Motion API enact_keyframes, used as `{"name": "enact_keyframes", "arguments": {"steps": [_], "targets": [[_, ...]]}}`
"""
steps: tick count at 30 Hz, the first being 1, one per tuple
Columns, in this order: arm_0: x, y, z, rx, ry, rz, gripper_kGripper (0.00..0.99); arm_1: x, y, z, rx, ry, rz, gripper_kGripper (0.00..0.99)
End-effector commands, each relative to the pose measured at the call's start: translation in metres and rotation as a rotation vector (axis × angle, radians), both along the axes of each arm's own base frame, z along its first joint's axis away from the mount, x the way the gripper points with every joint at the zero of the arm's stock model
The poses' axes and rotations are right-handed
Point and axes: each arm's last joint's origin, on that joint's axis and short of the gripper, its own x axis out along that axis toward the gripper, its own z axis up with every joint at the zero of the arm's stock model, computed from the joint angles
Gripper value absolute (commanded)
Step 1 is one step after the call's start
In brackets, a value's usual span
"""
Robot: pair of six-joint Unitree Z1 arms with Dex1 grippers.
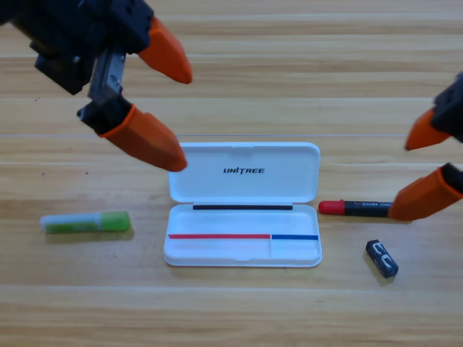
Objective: Clean up eraser and pencils
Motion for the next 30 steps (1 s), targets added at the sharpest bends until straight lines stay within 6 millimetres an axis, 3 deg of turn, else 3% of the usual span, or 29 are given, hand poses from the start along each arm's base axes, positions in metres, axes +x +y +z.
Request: {"name": "enact_keyframes", "arguments": {"steps": [1, 5, 8, 15, 19, 24, 30], "targets": [[0.005, -0.008, -0.018, 0.169, -0.064, -0.009, 0.95, -0.011, -0.006, -0.013, -0.084, 0.053, -0.037, 0.979], [0.012, -0.003, -0.017, 0.312, -0.172, -0.007, 0.95, -0.002, -0.004, -0.029, -0.115, 0.053, -0.176, 0.979], [0.024, 0.012, -0.022, 0.405, -0.215, 0.02, 0.95, 0.019, 0.006, -0.044, -0.186, 0.036, -0.416, 0.979], [0.081, 0.054, -0.052, 0.543, -0.144, 0.064, 0.933, 0.044, 0.028, -0.091, -0.313, 0.109, -0.497, 0.979], [0.111, 0.071, -0.085, 0.606, -0.036, 0.061, 0.919, 0.066, 0.046, -0.115, -0.371, 0.094, -0.63, 0.982], [0.132, 0.077, -0.119, 0.655, 0.066, 0.049, 0.919, 0.077, 0.062, -0.144, -0.403, 0.17, -0.659, 0.977], [0.142, 0.072, -0.148, 0.664, 0.157, 0.045, 0.92, 0.078, 0.067, -0.156, -0.41, 0.223, -0.645, 0.948]]}}
